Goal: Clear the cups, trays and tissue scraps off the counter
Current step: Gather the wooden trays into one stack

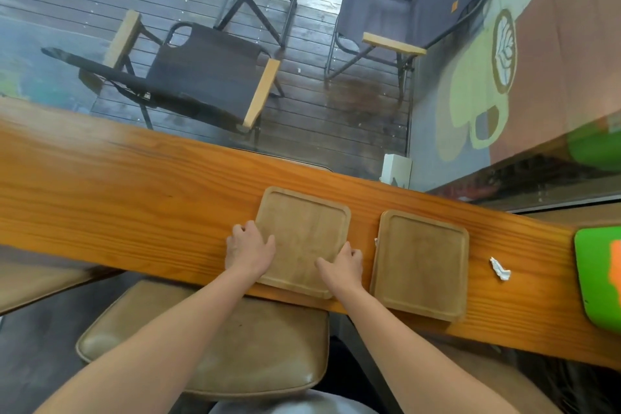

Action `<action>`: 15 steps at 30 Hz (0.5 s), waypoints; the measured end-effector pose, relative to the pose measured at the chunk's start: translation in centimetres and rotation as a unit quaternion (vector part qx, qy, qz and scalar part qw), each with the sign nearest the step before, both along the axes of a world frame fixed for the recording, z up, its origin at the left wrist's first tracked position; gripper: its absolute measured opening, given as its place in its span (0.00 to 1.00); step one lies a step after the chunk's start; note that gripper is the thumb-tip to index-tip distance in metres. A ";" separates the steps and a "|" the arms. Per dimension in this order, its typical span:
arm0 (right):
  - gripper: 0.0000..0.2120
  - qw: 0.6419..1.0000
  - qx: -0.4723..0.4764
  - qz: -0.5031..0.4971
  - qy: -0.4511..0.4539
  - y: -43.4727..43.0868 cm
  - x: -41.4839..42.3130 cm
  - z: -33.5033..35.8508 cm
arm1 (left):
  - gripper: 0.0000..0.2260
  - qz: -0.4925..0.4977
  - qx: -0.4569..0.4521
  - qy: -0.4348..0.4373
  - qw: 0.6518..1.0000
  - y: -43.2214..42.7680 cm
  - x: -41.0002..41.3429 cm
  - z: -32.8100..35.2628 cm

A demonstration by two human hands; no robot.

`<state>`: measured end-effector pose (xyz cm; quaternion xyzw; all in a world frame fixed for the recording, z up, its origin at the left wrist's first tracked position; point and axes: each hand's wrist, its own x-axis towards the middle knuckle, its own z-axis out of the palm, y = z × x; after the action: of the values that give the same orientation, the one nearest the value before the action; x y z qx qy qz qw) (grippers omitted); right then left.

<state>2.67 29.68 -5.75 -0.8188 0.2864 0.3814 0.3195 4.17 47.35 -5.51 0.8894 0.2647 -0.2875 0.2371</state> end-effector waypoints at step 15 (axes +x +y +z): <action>0.33 0.962 0.144 -0.227 0.048 -0.6 0.3 -0.1 | 0.32 0.141 -0.113 0.006 0.984 1.7 -0.5 -0.5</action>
<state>3.02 29.08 -5.84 -0.6583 0.4218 0.3747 0.4983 3.66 49.06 -6.01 0.8090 0.3544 -0.2849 0.3725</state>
